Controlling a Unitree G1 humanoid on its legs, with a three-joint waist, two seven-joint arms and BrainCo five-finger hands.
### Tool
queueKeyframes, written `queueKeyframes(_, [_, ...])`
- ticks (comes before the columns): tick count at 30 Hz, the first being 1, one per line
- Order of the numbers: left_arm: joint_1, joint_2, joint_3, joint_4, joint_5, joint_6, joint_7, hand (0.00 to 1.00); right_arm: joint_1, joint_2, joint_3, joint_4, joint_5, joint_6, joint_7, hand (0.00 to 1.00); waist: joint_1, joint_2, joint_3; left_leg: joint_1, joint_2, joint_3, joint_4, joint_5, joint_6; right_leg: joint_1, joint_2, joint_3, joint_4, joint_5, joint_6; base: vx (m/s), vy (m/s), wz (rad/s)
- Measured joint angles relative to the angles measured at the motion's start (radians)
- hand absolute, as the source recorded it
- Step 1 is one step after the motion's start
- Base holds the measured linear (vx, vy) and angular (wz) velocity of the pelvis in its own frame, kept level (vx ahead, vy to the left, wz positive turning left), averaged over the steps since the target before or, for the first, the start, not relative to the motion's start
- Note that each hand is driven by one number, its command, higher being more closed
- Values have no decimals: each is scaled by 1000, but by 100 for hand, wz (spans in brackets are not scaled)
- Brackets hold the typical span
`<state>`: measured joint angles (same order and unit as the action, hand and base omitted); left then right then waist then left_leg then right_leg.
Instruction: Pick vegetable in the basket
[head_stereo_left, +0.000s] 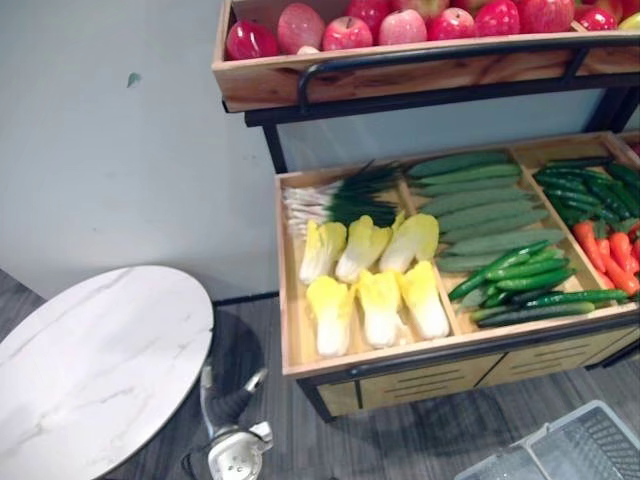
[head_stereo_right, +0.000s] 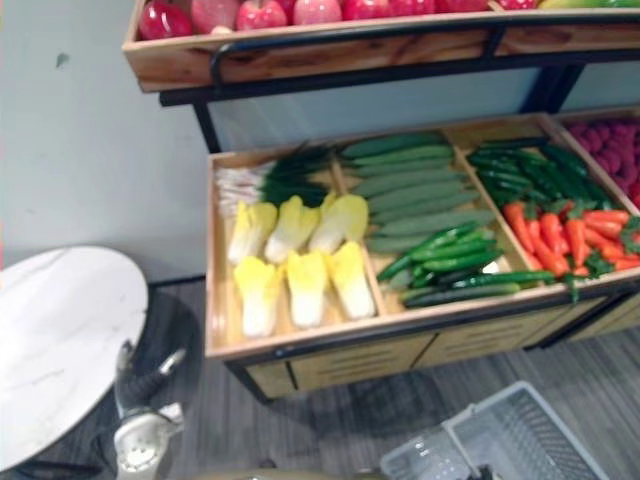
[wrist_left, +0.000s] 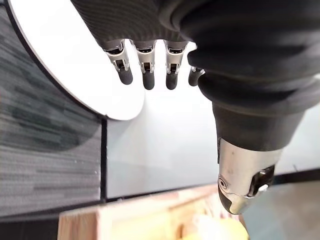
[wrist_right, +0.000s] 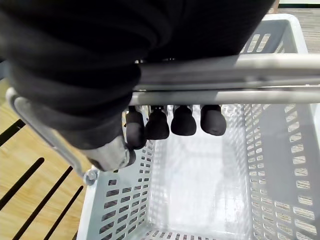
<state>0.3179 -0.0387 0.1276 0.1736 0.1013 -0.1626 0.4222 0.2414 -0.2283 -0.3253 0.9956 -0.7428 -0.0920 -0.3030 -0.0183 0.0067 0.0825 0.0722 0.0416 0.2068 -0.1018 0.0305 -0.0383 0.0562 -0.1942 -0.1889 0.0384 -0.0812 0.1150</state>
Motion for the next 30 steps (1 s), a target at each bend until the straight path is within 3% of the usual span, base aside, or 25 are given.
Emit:
queueKeyframes(8, [-50,5,-101,-34,-1,4,-33,0,-6,18,39,0,-6,21,2,100,-2,-4,-5,-1,21,28,0,-10,-14,-15,22,23,-4,-1,-3,24,-17,-9])
queueKeyframes(12, [-89,22,-120,-38,-1,27,-33,0,-6,20,59,0,-17,22,2,100,-8,-5,-25,1,38,47,3,-13,-19,-20,40,37,-9,3,-9,98,-39,-17])
queueKeyframes(19, [-165,43,-102,-34,-1,57,-22,0,-30,19,60,-1,-43,21,4,100,-11,1,-30,21,62,85,6,-17,-25,-18,69,72,-13,10,-4,70,-39,-16])
queueKeyframes(30, [-204,43,-37,103,2,93,43,0,-42,17,62,-12,-44,24,4,100,-32,-4,-26,11,61,127,6,-21,-31,-48,68,116,-37,35,-20,-47,-1,-13])
